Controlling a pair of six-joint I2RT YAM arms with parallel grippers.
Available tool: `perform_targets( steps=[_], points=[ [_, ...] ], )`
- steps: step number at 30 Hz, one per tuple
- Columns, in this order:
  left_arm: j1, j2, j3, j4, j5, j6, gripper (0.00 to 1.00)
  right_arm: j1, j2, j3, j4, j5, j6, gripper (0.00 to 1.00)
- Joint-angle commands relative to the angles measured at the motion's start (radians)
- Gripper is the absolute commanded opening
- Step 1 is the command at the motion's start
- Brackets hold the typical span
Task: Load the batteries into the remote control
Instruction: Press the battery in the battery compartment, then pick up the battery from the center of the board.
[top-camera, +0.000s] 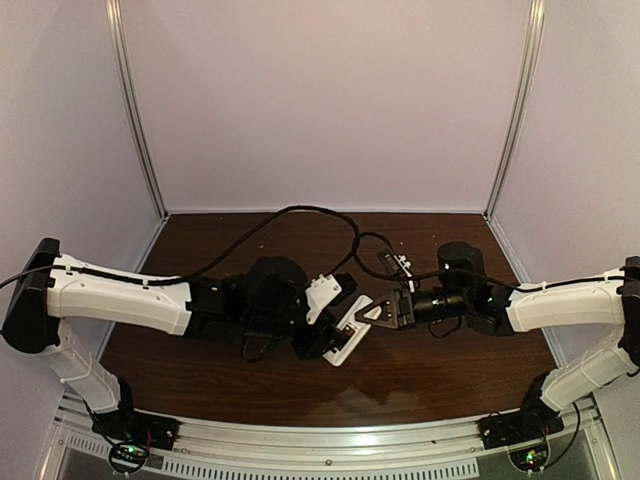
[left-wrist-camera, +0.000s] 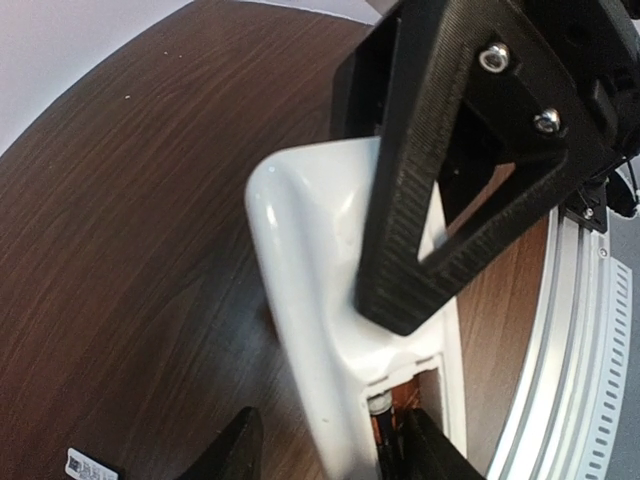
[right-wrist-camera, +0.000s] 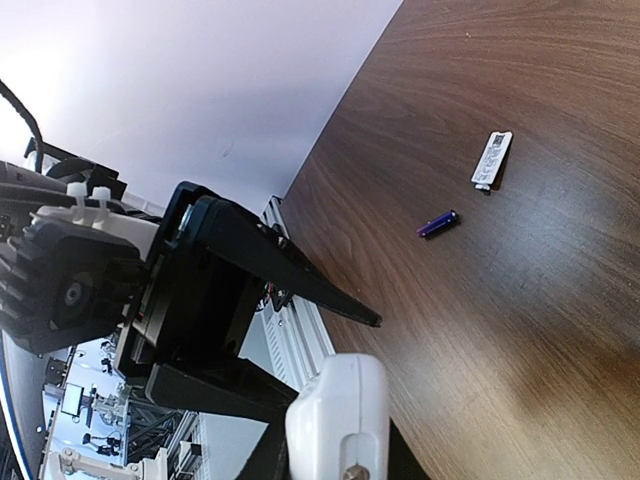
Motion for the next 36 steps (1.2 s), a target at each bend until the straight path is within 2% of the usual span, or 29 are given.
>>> perform_targets(
  steps=[1,5,7,10,16,21,26,30,36],
  points=[
    [0.016,0.008,0.035,-0.055,-0.078,-0.019,0.53,-0.005,-0.028,-0.023,0.082,-0.014,0.021,0.0],
    [0.018,-0.029,0.039,-0.06,-0.052,-0.016,0.71,-0.029,-0.017,-0.048,0.126,-0.024,0.038,0.0],
    [0.02,-0.065,0.026,-0.048,-0.017,-0.013,0.77,-0.047,-0.016,-0.058,0.131,-0.027,0.029,0.0],
    [0.019,-0.127,-0.001,-0.032,0.015,-0.012,0.82,-0.085,-0.023,-0.086,0.161,-0.05,0.011,0.0],
    [0.054,-0.237,-0.08,-0.044,0.022,-0.066,0.84,-0.104,-0.064,-0.118,0.179,-0.099,-0.074,0.0],
    [0.137,-0.287,-0.137,-0.125,0.017,-0.142,0.82,-0.104,-0.126,-0.117,0.121,-0.121,-0.17,0.0],
    [0.216,-0.271,-0.123,-0.267,-0.011,-0.197,0.72,-0.103,-0.189,-0.097,-0.012,-0.109,-0.269,0.0],
    [0.241,-0.197,-0.069,-0.421,-0.027,-0.215,0.64,-0.103,-0.211,-0.079,-0.122,-0.072,-0.33,0.0],
    [0.245,-0.027,0.039,-0.616,-0.027,-0.205,0.53,-0.104,-0.207,-0.072,-0.162,-0.042,-0.338,0.0]
  ],
)
